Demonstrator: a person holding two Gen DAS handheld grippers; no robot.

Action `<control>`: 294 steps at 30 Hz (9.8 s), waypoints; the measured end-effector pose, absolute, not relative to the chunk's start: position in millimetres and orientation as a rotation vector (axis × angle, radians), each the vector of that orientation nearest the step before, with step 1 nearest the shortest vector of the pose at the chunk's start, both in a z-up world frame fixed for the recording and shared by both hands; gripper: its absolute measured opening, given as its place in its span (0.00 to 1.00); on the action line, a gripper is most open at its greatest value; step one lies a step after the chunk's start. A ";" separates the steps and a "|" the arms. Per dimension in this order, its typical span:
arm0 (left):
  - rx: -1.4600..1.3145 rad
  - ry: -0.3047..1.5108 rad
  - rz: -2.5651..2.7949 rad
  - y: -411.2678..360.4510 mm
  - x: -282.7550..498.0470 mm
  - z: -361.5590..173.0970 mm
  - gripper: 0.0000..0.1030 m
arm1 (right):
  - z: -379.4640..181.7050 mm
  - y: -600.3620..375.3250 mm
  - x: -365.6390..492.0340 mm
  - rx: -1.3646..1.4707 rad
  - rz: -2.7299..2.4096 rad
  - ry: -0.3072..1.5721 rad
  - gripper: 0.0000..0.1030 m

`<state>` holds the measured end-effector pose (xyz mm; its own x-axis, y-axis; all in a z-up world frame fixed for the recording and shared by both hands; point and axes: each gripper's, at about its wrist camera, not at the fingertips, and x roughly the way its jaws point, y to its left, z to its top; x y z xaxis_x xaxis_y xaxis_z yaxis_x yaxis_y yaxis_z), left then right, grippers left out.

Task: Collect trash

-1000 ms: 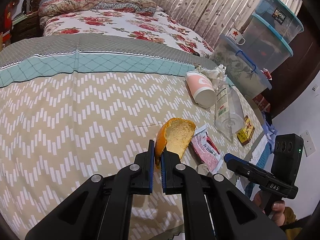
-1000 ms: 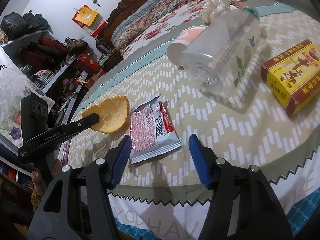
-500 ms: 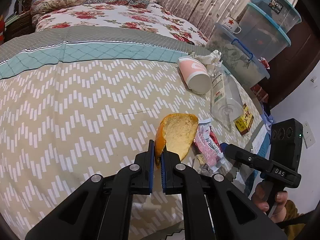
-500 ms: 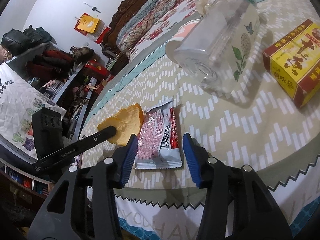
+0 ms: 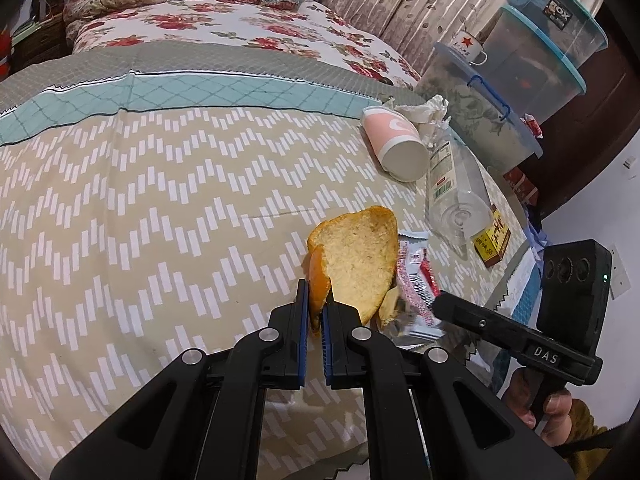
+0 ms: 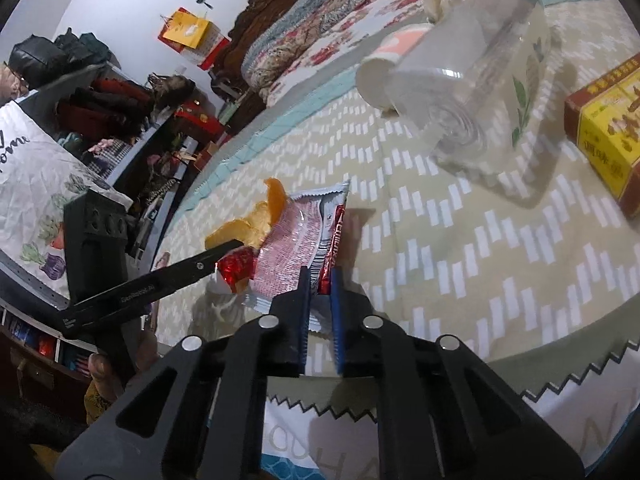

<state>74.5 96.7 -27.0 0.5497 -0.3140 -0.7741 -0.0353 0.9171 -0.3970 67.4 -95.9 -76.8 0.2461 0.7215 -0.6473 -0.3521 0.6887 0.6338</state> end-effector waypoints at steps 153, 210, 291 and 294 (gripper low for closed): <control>-0.547 0.792 -0.328 156.6 93.8 22.5 0.18 | -16.8 -28.1 256.6 -0.082 0.585 1.155 0.73; -0.144 0.905 -0.628 -104.2 232.8 102.2 0.18 | 37.8 -327.7 124.2 0.404 0.475 0.660 0.05; -0.042 1.000 -0.343 -17.6 134.3 -13.9 0.59 | -47.1 -306.4 134.9 0.460 0.170 0.862 0.76; -0.082 0.997 -0.285 11.0 113.2 -13.0 0.59 | -52.5 -302.7 142.5 0.477 0.188 0.898 0.65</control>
